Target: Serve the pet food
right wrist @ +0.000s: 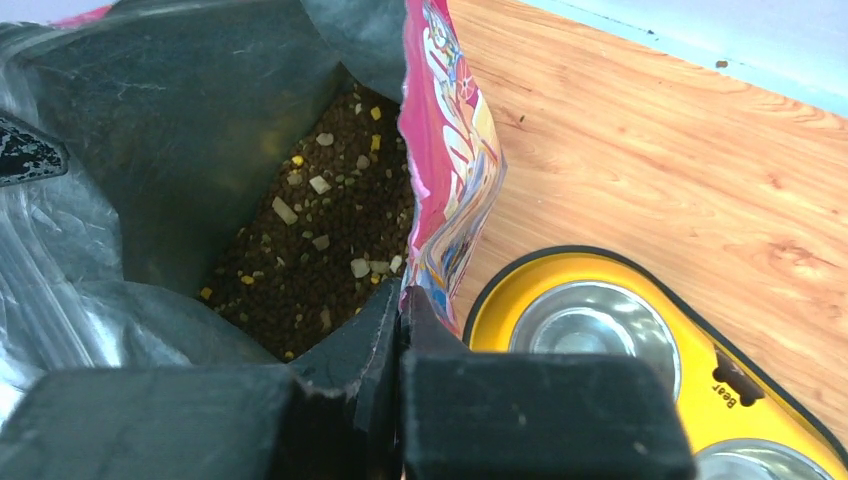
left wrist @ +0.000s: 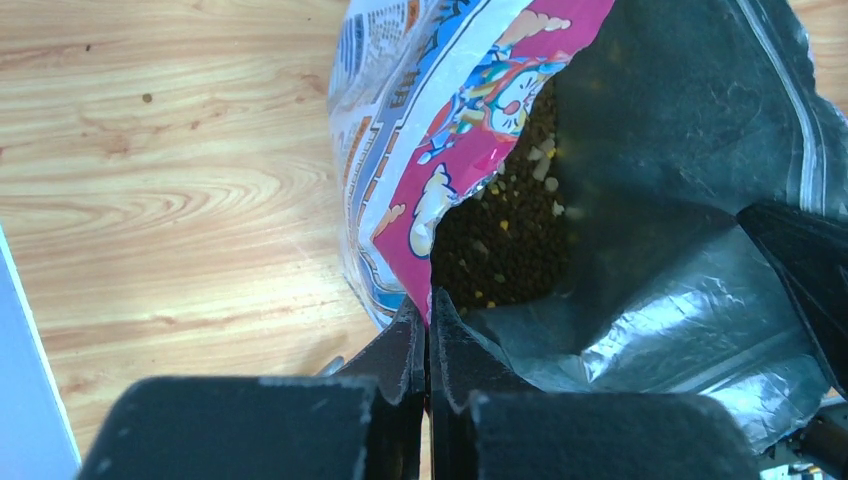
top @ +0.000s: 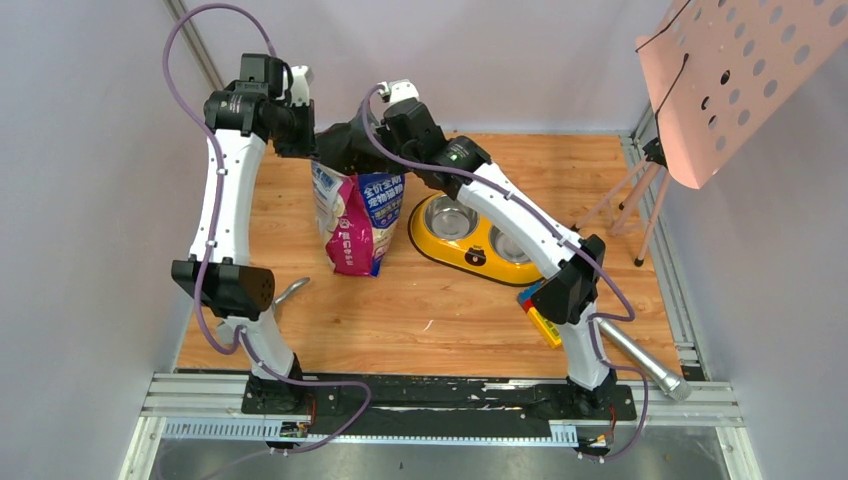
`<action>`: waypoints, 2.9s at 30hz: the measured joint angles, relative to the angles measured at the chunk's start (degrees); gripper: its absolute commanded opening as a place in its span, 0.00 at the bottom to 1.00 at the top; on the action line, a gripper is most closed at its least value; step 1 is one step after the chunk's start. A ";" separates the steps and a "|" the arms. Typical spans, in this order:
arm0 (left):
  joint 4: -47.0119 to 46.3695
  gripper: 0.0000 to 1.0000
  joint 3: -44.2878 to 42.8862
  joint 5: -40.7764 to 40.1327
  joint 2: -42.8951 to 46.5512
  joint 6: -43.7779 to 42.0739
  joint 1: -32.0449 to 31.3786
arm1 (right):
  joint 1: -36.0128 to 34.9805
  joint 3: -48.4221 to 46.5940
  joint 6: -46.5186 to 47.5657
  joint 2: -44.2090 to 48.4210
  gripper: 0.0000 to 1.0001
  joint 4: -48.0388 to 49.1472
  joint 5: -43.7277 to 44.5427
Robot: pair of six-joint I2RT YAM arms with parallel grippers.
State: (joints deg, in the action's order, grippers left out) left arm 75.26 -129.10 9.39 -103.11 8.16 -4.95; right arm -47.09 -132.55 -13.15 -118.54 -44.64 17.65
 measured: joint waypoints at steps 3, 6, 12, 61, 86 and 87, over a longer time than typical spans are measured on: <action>-0.59 0.03 1.05 0.98 -0.02 -0.79 0.59 | 0.00 -0.90 -1.44 -1.29 0.13 0.33 -0.42; -2.45 0.53 3.41 3.37 0.46 -1.57 1.60 | 0.11 -1.84 -1.90 -1.64 0.28 0.94 -0.39; -5.55 0.76 4.24 4.66 1.77 -3.91 2.67 | 1.22 -4.63 0.90 -1.66 0.43 5.81 -0.66; -14.99 0.00 -7.10 4.37 -11.89 -13.68 -0.33 | 3.61 -6.86 16.26 -7.63 0.29 21.79 5.64; -17.66 0.00 -2.10 12.70 -9.14 -7.82 0.17 | 0.15 -0.04 17.14 -6.62 0.09 18.91 -6.03; -17.68 0.00 -1.97 12.72 -9.05 -7.85 0.17 | 0.28 0.07 17.22 -6.78 0.01 19.02 -5.53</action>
State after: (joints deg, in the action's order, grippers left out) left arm 57.58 -131.07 22.11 -112.16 0.32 -4.78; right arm -46.81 -132.49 4.08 -125.32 -25.63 12.12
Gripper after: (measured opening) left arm 0.008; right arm 0.258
